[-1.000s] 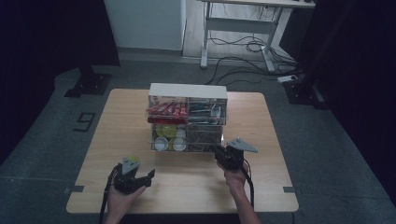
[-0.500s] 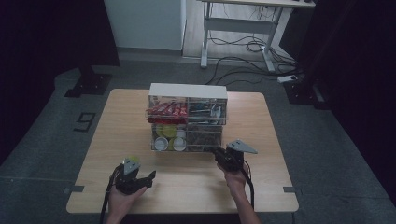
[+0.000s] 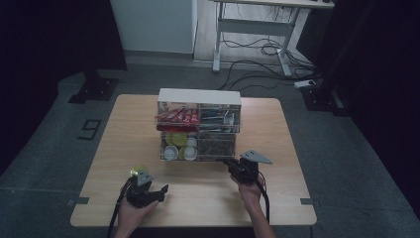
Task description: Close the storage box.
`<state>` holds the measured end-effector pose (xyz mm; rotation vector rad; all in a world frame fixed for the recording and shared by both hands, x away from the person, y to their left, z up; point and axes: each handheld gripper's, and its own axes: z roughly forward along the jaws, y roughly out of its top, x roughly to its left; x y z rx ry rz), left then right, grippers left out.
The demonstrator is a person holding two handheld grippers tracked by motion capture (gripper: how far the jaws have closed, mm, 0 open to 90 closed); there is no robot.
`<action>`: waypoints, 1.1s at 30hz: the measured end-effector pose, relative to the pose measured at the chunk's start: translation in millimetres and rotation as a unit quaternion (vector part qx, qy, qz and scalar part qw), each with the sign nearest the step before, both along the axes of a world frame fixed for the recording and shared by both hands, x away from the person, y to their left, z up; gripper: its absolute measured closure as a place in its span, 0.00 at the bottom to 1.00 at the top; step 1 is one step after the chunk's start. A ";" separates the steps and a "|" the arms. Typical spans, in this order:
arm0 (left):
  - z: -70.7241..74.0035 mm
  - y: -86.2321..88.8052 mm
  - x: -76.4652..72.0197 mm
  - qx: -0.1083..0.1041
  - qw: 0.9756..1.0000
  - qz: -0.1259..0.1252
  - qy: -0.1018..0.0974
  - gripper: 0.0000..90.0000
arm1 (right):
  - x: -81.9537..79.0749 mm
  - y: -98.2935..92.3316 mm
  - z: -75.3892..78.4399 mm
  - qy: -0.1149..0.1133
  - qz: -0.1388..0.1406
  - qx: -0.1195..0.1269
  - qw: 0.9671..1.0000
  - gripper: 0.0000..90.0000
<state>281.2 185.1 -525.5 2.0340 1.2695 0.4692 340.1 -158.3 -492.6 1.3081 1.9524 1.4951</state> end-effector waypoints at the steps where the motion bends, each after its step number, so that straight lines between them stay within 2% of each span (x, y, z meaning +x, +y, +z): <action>1: -0.9 -0.9 0.2 0.002 1.000 -0.003 0.002 0.28 | -0.1 0.0 -0.1 0.001 0.000 0.000 1.000 0.92; 14: -7.4 -9.5 0.9 0.019 0.999 -0.028 0.021 0.28 | 0.7 -0.5 -1.8 0.007 0.000 -0.001 1.000 0.91; 29: -13.9 -15.3 1.6 0.030 0.998 -0.040 0.032 0.29 | 1.1 -2.2 -3.6 0.009 -0.008 -0.007 1.000 0.88; 33: -15.0 -19.5 0.6 0.036 0.998 -0.046 0.030 0.28 | 1.4 -1.5 -4.4 0.009 -0.008 -0.011 1.000 0.87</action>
